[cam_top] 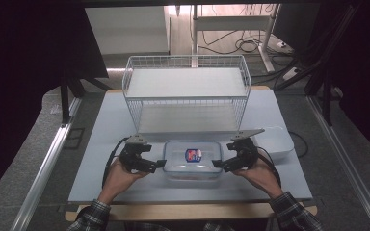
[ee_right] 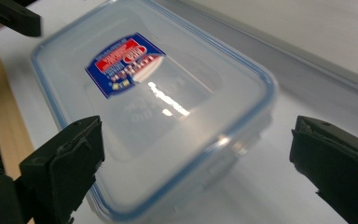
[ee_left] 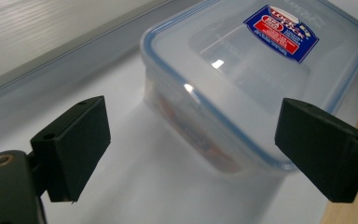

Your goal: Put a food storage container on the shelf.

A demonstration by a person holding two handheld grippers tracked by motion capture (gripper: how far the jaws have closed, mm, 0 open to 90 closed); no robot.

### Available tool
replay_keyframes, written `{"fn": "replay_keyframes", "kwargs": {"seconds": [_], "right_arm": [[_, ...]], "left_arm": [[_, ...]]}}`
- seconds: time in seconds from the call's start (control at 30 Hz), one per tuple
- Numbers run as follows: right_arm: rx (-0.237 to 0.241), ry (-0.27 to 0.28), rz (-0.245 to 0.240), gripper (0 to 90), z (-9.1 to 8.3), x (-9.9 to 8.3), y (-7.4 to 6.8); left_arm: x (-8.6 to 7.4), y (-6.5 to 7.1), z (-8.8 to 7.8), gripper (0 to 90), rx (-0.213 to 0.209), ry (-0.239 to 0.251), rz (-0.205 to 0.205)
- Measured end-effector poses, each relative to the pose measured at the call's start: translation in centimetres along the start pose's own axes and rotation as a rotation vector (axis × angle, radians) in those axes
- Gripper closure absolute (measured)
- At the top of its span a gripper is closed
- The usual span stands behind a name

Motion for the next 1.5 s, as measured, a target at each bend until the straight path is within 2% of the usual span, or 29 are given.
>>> {"fn": "replay_keyframes", "kwargs": {"seconds": [0.03,0.07,0.13,0.17,0.2,0.33,0.37,0.4,0.43,0.47,0.5,0.57,0.6,0.63,0.7,0.73,0.77,0.8,0.83,0.87,0.9,0.97,1.03,1.07,1.13,1.23,1.37,1.5], "right_arm": [[0.000,0.000,0.000,4.2,0.0,0.0,0.0],[0.007,-0.009,0.018,6.3,0.5,0.2,-0.1],[-0.005,-0.023,0.023,7.4,0.9,0.1,0.1],[-0.005,-0.023,0.023,7.4,0.9,0.1,0.1],[0.010,-0.041,0.044,7.6,1.2,-0.3,0.2],[0.067,-0.056,0.112,5.8,1.8,-0.9,0.4],[0.089,-0.066,0.133,6.0,1.8,-1.1,0.4],[0.117,-0.075,0.154,6.4,2.0,-1.2,0.4],[0.117,-0.075,0.154,6.4,2.0,-1.2,0.4],[0.149,-0.092,0.180,5.0,2.4,-1.5,0.2],[0.149,-0.096,0.190,6.2,2.4,-1.5,0.2],[0.149,-0.100,0.195,8.3,2.2,-1.5,0.2],[0.155,-0.111,0.226,12.7,1.9,-1.7,0.2],[0.162,-0.111,0.237,14.7,1.8,-1.8,0.1],[0.170,-0.120,0.241,18.4,1.4,-2.0,-0.1],[0.173,-0.121,0.239,20.8,1.1,-2.0,-0.2],[0.171,-0.116,0.241,25.2,0.9,-2.1,-0.2],[0.173,-0.100,0.253,30.3,0.5,-2.0,-0.2],[0.173,-0.100,0.253,30.3,0.5,-2.0,-0.2],[0.188,-0.067,0.266,40.6,-0.2,-1.9,-0.1],[0.193,-0.057,0.269,43.2,-0.5,-1.8,0.0],[0.198,-0.049,0.282,44.3,-0.7,-1.9,-0.1],[0.184,-0.045,0.290,45.2,-0.8,-1.9,-0.3],[0.177,-0.036,0.294,46.8,-0.9,-1.9,-0.3],[0.172,-0.006,0.308,49.9,-1.2,-1.7,-0.4],[0.140,0.025,0.284,51.0,-1.3,-1.3,-0.6],[0.125,0.043,0.257,51.3,-1.2,-1.1,-0.7],[0.130,0.057,0.240,51.3,-1.2,-0.8,-0.5]], "left_arm": [[0.0,0.0,0.0,10.3,0.000,0.000,0.000],[0.1,0.1,0.8,9.9,-0.026,-0.019,-0.001],[0.1,0.1,1.6,8.2,-0.072,-0.022,-0.024],[0.1,0.1,1.6,6.8,-0.072,-0.022,-0.024],[0.1,0.1,2.2,4.4,-0.128,-0.021,-0.069],[-0.2,0.3,3.1,1.6,-0.222,-0.015,-0.119],[-0.2,0.3,3.1,1.6,-0.222,-0.015,-0.119],[-0.5,1.2,3.6,2.9,-0.316,-0.027,-0.145],[-0.5,1.2,3.6,1.0,-0.316,-0.027,-0.145],[-0.6,1.4,3.7,0.9,-0.313,-0.031,-0.171],[-0.6,1.4,3.7,2.6,-0.313,-0.031,-0.171],[-0.6,1.4,3.1,9.7,-0.302,-0.032,-0.172],[-0.9,1.6,2.5,12.7,-0.305,-0.033,-0.194],[-1.0,1.6,2.3,15.9,-0.308,-0.021,-0.218],[-1.2,1.5,1.7,24.6,-0.317,0.001,-0.251],[-1.2,1.5,1.7,27.5,-0.317,0.001,-0.251],[-1.3,1.6,1.5,29.8,-0.319,0.000,-0.245],[-1.3,1.7,0.8,34.3,-0.310,0.023,-0.271],[-1.3,1.7,0.8,38.4,-0.310,0.023,-0.271],[-1.4,1.9,0.2,42.6,-0.308,0.044,-0.283],[-1.4,2.0,0.1,44.8,-0.307,0.052,-0.290],[-1.4,2.1,0.1,45.7,-0.302,0.056,-0.293],[-1.4,2.1,0.0,47.0,-0.296,0.063,-0.303],[-1.2,2.0,-0.1,48.7,-0.289,0.083,-0.321],[-1.1,1.9,-0.3,51.4,-0.280,0.090,-0.315],[-0.7,1.9,-0.5,52.5,-0.219,0.100,-0.279],[-0.7,1.7,-0.5,53.1,-0.216,0.108,-0.283],[-0.2,1.5,-0.9,53.2,-0.197,0.117,-0.257]]}}
Point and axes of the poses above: each handheld gripper's, and its own axes: z roughly forward along the jaws, x roughly out of its top, y roughly to its right, the point moved 8 cm from there along z, roughly forward along the jaws, and after that the axes turned 7 degrees about z, right-handed, at the moved point
